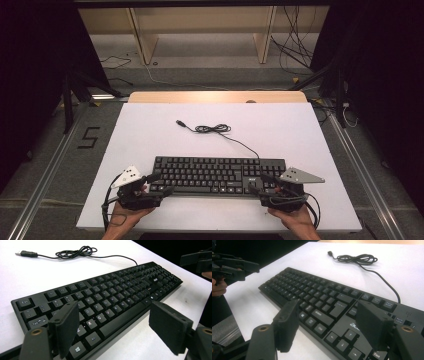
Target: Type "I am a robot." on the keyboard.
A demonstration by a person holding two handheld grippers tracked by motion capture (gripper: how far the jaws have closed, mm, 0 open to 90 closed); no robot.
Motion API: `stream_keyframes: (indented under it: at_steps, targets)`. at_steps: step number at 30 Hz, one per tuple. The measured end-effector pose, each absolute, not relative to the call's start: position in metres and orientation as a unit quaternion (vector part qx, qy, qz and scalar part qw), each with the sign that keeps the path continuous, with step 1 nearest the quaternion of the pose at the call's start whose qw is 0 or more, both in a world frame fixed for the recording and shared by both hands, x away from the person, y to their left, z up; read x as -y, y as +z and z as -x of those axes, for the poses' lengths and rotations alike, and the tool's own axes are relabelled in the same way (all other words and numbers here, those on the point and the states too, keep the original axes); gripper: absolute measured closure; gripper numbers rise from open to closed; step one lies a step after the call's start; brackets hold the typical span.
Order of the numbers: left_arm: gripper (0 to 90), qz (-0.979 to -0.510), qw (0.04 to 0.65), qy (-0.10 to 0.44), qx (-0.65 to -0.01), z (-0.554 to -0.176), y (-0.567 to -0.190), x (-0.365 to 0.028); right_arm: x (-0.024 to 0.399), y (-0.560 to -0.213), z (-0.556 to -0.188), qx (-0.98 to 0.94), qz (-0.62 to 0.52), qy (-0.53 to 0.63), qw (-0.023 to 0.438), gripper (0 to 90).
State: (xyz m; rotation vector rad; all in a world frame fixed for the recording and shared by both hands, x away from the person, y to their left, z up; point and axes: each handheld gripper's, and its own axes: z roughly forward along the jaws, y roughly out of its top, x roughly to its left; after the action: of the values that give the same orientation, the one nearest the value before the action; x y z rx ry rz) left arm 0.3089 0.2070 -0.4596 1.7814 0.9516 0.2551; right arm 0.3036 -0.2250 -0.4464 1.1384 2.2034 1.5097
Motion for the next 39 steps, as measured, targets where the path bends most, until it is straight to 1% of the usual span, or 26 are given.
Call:
stream_keyframes:
  at_steps: [18, 39]
  targets:
    - [23.9, -0.745, 0.524, 0.107, -0.399, -0.309, -0.46, -0.207, 0.22, -0.446, -0.306, -0.754, -0.388, 0.517, 0.117, 36.5]
    - [24.0, -0.735, 0.524, 0.108, -0.417, -0.313, -0.461, -0.211, 0.18, -0.442, -0.325, -0.768, -0.369, 0.514, 0.1, 37.2]
